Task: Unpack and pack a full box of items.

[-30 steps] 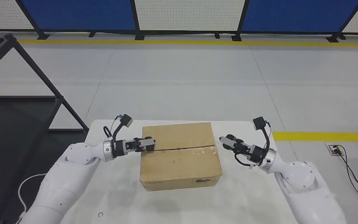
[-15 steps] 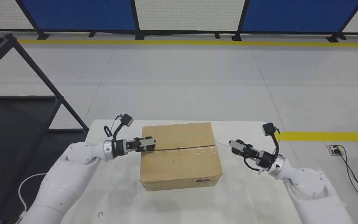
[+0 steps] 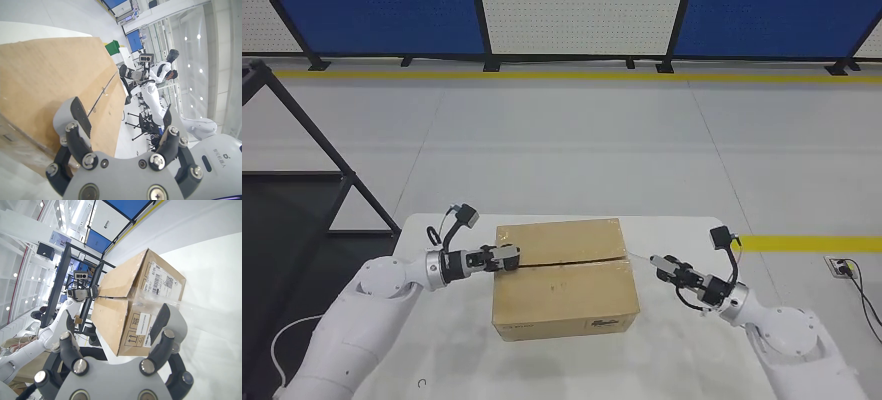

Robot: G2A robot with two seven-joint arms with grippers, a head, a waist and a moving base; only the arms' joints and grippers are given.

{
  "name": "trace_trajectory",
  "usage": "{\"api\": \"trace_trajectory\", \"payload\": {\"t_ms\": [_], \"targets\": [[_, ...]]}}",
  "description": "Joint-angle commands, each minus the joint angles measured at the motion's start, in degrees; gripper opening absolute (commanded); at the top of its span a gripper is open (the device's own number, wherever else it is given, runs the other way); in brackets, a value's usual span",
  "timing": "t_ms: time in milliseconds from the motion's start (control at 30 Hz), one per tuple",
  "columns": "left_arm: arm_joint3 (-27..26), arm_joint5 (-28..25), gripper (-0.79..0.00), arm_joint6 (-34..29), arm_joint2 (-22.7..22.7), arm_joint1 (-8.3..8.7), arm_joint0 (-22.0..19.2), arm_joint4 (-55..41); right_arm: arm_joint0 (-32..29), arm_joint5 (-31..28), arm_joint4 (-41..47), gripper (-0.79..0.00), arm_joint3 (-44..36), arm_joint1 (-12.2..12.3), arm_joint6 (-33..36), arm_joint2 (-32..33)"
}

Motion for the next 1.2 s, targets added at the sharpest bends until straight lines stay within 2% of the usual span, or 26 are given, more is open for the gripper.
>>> {"api": "trace_trajectory", "payload": {"t_ms": [0,200,533,700,1033,1100,1167], "targets": [[-0.63,1.24,0.0,-0.64,-0.6,0.22,0.51,-0.3,-0.14,-0.24,0.19,0.0,0.25,0.02,-0.12,-0.07],[-1.98,3.82,0.0,-2.81,-2.04,0.69,1.28,-0.28,-2.08,-1.31,1.21,0.0,-0.45,0.27,-1.04,0.97],[-2.65,5.86,0.0,-4.4,-2.93,0.71,1.77,0.47,-9.11,-2.51,4.19,0.0,0.62,0.76,-4.36,3.84],[-2.43,6.3,0.0,-4.83,-3.22,0.59,1.57,0.8,-9.0,0.41,8.72,0.0,5.1,0.3,-5.47,2.75],[-2.38,6.42,0.0,-4.92,-3.25,0.57,1.54,0.79,-9.1,0.65,8.73,0.0,5.13,0.27,-5.71,2.66],[-2.38,6.42,0.0,-4.92,-3.25,0.57,1.54,0.79,-9.05,2.35,8.91,0.0,5.38,0.05,-7.19,1.93],[-2.38,6.42,0.0,-4.92,-3.25,0.57,1.54,0.79,-8.12,4.87,12.63,0.0,7.45,-0.43,-8.21,1.12]]}}
